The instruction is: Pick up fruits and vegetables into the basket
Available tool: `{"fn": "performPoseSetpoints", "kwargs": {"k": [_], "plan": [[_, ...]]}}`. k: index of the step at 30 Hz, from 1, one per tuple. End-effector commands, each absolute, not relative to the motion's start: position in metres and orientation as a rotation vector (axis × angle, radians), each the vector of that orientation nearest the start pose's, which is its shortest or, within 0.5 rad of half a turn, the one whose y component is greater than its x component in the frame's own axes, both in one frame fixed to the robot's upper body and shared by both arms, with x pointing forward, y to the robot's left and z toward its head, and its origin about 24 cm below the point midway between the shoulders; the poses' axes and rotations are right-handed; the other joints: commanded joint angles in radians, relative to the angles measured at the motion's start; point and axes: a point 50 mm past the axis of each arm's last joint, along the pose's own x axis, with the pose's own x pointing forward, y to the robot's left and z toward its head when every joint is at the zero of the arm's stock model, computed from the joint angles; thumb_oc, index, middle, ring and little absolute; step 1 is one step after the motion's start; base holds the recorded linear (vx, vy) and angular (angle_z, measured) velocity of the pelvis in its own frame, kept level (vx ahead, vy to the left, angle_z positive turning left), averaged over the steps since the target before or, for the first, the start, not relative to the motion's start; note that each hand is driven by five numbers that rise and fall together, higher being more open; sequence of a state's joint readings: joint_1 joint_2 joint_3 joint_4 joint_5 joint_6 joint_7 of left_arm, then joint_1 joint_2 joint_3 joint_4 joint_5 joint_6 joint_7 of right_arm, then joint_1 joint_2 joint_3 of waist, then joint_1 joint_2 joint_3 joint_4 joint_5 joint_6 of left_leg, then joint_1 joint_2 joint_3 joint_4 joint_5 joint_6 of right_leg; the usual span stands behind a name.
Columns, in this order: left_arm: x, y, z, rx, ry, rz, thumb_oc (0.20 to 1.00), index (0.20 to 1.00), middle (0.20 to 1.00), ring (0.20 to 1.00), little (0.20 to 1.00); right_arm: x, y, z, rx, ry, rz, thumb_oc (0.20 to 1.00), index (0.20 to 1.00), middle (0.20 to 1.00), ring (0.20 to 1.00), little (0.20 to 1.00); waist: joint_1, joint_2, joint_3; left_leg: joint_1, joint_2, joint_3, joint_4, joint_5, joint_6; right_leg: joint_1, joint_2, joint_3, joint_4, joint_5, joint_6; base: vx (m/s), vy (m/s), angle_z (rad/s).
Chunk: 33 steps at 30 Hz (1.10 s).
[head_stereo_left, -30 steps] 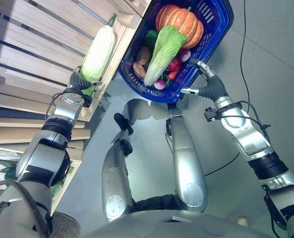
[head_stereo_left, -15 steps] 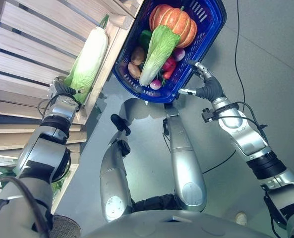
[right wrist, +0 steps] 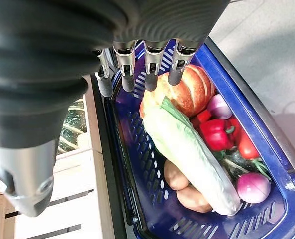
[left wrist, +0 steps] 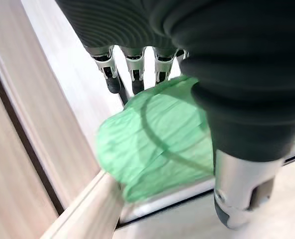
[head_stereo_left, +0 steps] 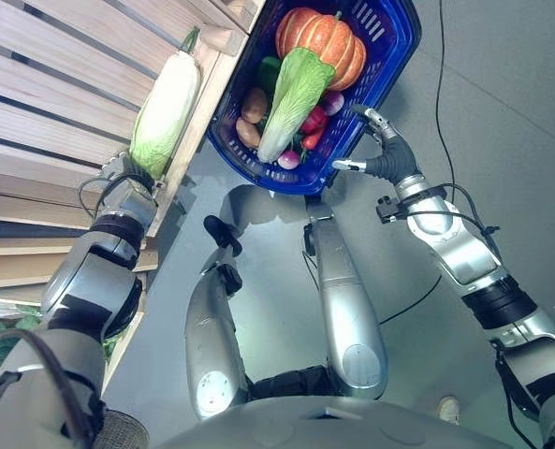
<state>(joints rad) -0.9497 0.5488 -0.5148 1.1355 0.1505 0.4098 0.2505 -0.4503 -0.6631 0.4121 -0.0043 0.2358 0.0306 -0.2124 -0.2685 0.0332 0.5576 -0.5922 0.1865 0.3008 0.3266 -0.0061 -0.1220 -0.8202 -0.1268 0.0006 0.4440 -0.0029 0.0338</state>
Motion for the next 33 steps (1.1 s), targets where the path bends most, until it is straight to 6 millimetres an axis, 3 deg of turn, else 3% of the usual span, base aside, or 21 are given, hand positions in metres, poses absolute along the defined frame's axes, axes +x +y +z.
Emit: {"fn": "performPoseSetpoints", "kwargs": {"k": [1, 4, 7, 10, 14, 15, 16, 23, 32, 33], "plan": [[0.374, 0.284, 0.094, 0.994, 0.474, 0.357, 1.0, 1.0, 1.0, 1.0, 1.0, 0.307, -0.144, 0.146, -0.407, -0.335, 0.23, 1.0, 1.0, 1.0, 1.0, 1.0, -0.004, -0.056, -0.038, -0.091, 0.003, -0.018, 0.111, -0.024, -0.009, 0.027, -0.011, -0.022, 0.03, -0.048, 0.056, 0.0, 0.0, 0.0], [0.381, 0.261, 0.09, 0.726, 0.423, 0.206, 1.0, 1.0, 1.0, 1.0, 1.0, 0.304, -0.144, 0.144, -0.402, -0.335, 0.235, 1.0, 1.0, 1.0, 1.0, 1.0, -0.004, -0.058, -0.038, -0.088, 0.005, -0.014, 0.11, -0.028, -0.006, 0.028, -0.011, -0.025, 0.03, -0.05, 0.06, 0.0, 0.0, 0.0], [0.383, 0.248, 0.088, 0.58, 0.402, 0.134, 1.0, 1.0, 1.0, 1.0, 1.0, 0.303, -0.143, 0.141, -0.4, -0.329, 0.234, 1.0, 1.0, 1.0, 1.0, 1.0, -0.004, -0.056, -0.038, -0.083, 0.003, -0.01, 0.105, -0.029, -0.002, 0.029, -0.011, -0.028, 0.03, -0.05, 0.063, 0.0, 0.0, 0.0], [0.383, 0.243, 0.089, 0.507, 0.382, 0.119, 1.0, 1.0, 1.0, 1.0, 1.0, 0.301, -0.146, 0.142, -0.399, -0.325, 0.232, 1.0, 1.0, 1.0, 1.0, 1.0, -0.005, -0.054, -0.038, -0.08, 0.002, -0.008, 0.101, -0.03, 0.001, 0.031, -0.011, -0.029, 0.028, -0.05, 0.064, 0.0, 0.0, 0.0], [0.381, 0.25, 0.091, 0.562, 0.367, 0.206, 1.0, 1.0, 1.0, 1.0, 1.0, 0.298, -0.15, 0.141, -0.397, -0.324, 0.236, 1.0, 1.0, 1.0, 1.0, 1.0, -0.005, -0.055, -0.038, -0.082, 0.002, -0.009, 0.105, -0.032, 0.002, 0.031, -0.009, -0.027, 0.031, -0.052, 0.065, 0.0, 0.0, 0.0], [0.379, 0.256, 0.089, 0.598, 0.394, 0.25, 0.354, 0.354, 0.354, 0.354, 0.354, 0.297, -0.15, 0.141, -0.396, -0.326, 0.235, 1.0, 1.0, 1.0, 1.0, 1.0, -0.005, -0.056, -0.038, -0.083, 0.001, -0.011, 0.105, -0.032, 0.003, 0.03, -0.007, -0.026, 0.031, -0.052, 0.064, 0.0, 0.0, 0.0], [0.378, 0.26, 0.089, 0.635, 0.409, 0.279, 0.2, 0.2, 0.2, 0.2, 0.2, 0.297, -0.15, 0.141, -0.395, -0.325, 0.235, 1.0, 1.0, 1.0, 1.0, 1.0, -0.006, -0.057, -0.038, -0.083, 0.001, -0.011, 0.104, -0.031, 0.004, 0.03, -0.006, -0.025, 0.031, -0.052, 0.064, 0.0, 0.0, 0.0], [0.369, 0.28, 0.084, 0.771, 0.479, 0.426, 0.2, 0.2, 0.2, 0.2, 0.2, 0.297, -0.149, 0.138, -0.372, -0.319, 0.23, 1.0, 1.0, 1.0, 1.0, 1.0, -0.002, -0.072, -0.038, -0.087, 0.004, -0.019, 0.106, -0.03, 0.001, 0.033, 0.0, -0.025, 0.027, -0.05, 0.061, 0.0, -0.017, 0.0], [0.367, 0.283, 0.082, 0.834, 0.489, 0.485, 0.2, 0.2, 0.2, 0.2, 0.2, 0.3, -0.143, 0.139, -0.353, -0.333, 0.241, 1.0, 1.0, 1.0, 1.0, 1.0, 0.007, -0.077, -0.038, -0.086, 0.004, -0.032, 0.104, -0.027, -0.002, 0.04, 0.003, -0.028, 0.027, -0.051, 0.058, -0.01, -0.004, 0.0], [0.369, 0.281, 0.087, 0.806, 0.454, 0.492, 0.2, 0.2, 0.2, 0.2, 0.2, 0.301, -0.141, 0.144, -0.341, -0.349, 0.248, 1.0, 1.0, 1.0, 1.0, 1.0, 0.011, -0.077, -0.038, -0.103, 0.003, -0.024, 0.091, 0.004, 0.009, 0.022, 0.002, -0.03, 0.017, -0.022, 0.051, -0.08, 0.001, 0.01]]}}
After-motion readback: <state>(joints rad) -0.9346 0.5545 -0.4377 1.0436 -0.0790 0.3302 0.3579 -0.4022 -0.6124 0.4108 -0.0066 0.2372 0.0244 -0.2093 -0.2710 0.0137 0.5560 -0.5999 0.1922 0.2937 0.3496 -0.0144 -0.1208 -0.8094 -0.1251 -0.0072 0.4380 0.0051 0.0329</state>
